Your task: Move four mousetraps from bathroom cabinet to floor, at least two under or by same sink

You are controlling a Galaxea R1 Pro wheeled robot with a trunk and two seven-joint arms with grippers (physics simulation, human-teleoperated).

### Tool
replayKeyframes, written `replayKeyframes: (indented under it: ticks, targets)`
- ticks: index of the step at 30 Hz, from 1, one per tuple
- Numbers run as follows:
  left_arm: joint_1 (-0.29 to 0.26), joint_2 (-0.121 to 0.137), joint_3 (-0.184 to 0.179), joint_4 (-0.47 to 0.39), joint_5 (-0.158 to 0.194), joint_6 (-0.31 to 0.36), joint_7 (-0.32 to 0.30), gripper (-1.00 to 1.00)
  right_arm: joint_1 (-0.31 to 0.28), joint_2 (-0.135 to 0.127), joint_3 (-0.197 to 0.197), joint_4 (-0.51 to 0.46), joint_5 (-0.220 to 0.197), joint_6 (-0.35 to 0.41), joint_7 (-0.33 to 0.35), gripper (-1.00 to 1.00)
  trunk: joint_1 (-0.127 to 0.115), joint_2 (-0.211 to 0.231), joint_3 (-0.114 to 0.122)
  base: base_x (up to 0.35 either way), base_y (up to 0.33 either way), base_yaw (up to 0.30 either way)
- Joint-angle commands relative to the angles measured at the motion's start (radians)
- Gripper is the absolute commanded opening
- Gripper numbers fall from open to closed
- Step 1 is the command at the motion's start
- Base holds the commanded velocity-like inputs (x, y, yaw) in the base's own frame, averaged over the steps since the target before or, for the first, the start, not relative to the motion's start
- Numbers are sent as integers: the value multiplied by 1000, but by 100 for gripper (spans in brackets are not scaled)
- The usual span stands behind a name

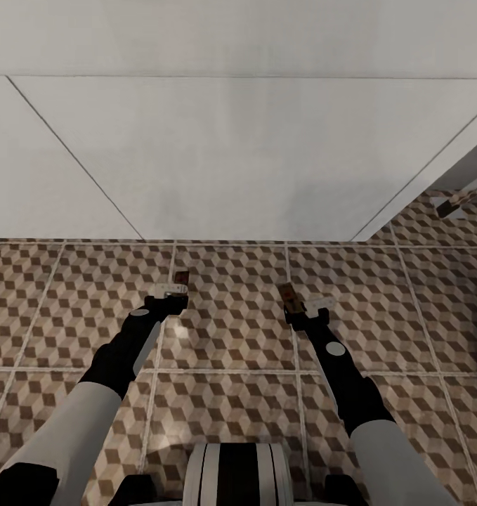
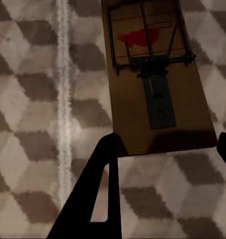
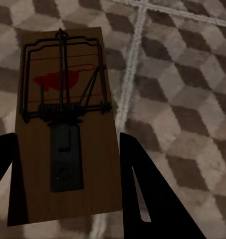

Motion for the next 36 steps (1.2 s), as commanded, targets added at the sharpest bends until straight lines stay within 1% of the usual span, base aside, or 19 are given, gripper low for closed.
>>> replayKeyframes:
  ticks: [1,4,9,13,17,27,36]
  targets:
    - [0,1,-3,-1,7,5,9,-100,0,0,-2,-2,6,-5,1,-100,0,0,-5,0,0,0]
    - [0,1,-3,-4,7,5,9,-100,0,1,-2,-4,6,-27,-1,-100,2,-1,-16,0,0,0]
    - [0,1,-3,-9,7,5,9,-100,0,3,-2,-8,7,-37,-3,-100,2,-1,-16,0,0,0]
    - [0,0,-3,-13,6,5,9,-100,0,5,-2,-48,8,-32,-6,-100,2,-1,-16,0,0,0]
    - [0,-1,-4,-16,5,5,9,-100,0,7,-1,-62,8,-29,-7,-100,2,-1,-16,0,0,0]
    - [0,-1,-16,-78,5,9,10,-100,0,9,0,-75,9,-29,-8,-100,2,-1,-16,0,0,0]
    - [0,-2,-20,-104,5,12,12,-100,0,9,0,-94,9,-28,-8,-100,2,-1,-19,0,0,0]
